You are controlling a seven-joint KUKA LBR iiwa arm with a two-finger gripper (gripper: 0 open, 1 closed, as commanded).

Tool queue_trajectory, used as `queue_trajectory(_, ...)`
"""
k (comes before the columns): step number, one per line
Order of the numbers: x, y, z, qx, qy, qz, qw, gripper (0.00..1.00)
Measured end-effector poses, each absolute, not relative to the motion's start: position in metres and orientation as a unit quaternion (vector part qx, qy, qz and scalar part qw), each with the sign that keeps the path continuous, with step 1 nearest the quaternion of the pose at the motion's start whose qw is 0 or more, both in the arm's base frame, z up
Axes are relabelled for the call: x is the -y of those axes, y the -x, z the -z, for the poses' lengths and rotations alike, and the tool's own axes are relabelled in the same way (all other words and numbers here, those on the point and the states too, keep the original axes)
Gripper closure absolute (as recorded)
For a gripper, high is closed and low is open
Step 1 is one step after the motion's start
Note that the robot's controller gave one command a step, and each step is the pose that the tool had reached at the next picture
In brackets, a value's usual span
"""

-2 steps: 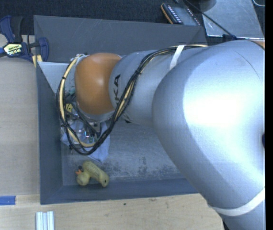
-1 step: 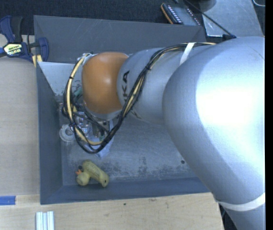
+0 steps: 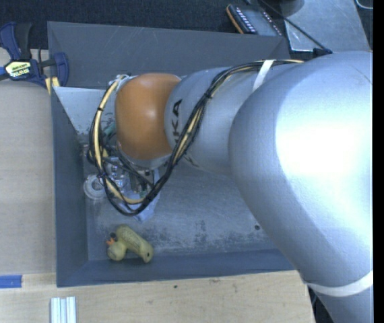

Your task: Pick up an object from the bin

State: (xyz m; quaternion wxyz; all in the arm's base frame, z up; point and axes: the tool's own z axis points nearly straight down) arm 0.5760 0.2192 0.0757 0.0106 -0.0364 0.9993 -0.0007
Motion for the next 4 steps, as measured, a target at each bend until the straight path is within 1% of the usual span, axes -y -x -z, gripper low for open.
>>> queue_trajectory(1, -0.219, -0.576, -0.077, -0.999, 0.036, 0.001, 0.011, 1.0)
queue_trajectory(2, -0.219, -0.573, -0.088, -0.999, 0.036, 0.001, 0.007, 1.0)
queue_trajectory(3, -0.22, -0.573, -0.107, -0.999, 0.036, 0.0, 0.008, 1.0)
queue_trajectory(4, -0.22, -0.575, -0.121, -0.999, 0.036, -0.001, 0.01, 1.0)
